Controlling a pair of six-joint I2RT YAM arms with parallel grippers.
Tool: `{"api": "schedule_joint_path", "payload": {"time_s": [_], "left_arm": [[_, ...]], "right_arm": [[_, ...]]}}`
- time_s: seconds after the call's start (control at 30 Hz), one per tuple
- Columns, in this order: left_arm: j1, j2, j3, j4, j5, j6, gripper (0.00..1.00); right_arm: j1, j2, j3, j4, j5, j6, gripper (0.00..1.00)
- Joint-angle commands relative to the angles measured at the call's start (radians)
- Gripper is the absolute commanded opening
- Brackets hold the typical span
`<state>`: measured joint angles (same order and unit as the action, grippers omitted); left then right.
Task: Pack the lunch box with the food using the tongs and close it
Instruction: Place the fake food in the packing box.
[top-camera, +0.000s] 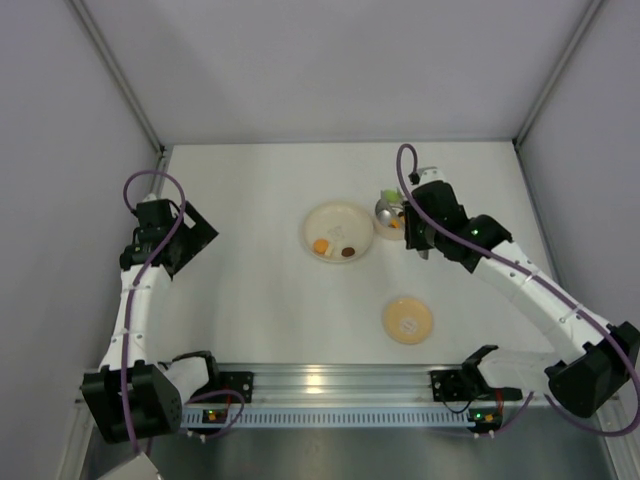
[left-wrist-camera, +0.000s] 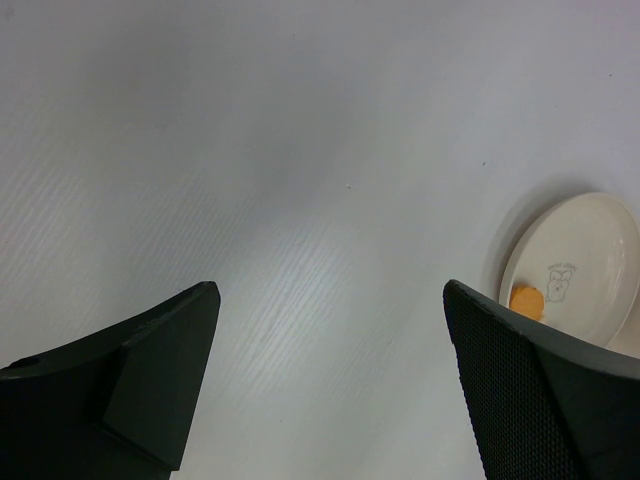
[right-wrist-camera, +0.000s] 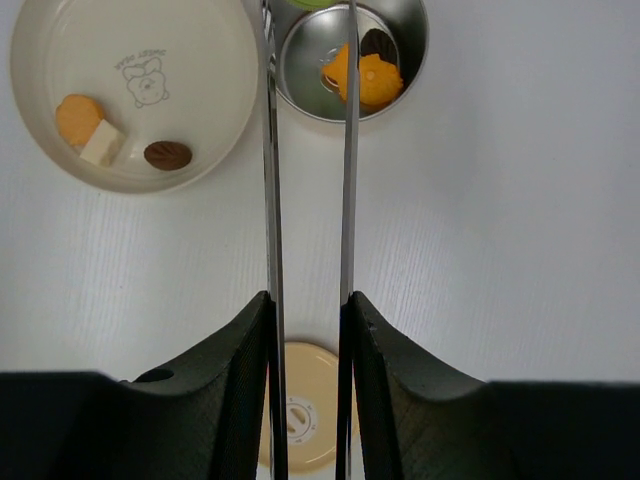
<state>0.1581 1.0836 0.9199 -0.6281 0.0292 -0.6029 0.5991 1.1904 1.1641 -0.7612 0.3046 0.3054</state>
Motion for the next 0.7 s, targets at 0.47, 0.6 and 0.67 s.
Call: {"api": "schedule_joint_path", "payload": {"time_s": [0.47,0.6,0.67], "left_arm": [[-0.003,-0.011,-0.01,0.041,-0.006,0.009,0.98],[-0.003,-0.011,-0.01,0.039,-0.003,0.009,0.99],[-0.003,-0.011,-0.01,0.041,-0.002,0.009,0.99]], "right_arm": [[-0.047,-0.017,-0.007,0.007,0.001,-0.029,0.42],[-0.048,-0.017,-0.009,0.005,-0.004,-0.029,0.42],[-0.047,-0.018,-0.006,0.005,-0.015,-0.028,0.42]]}}
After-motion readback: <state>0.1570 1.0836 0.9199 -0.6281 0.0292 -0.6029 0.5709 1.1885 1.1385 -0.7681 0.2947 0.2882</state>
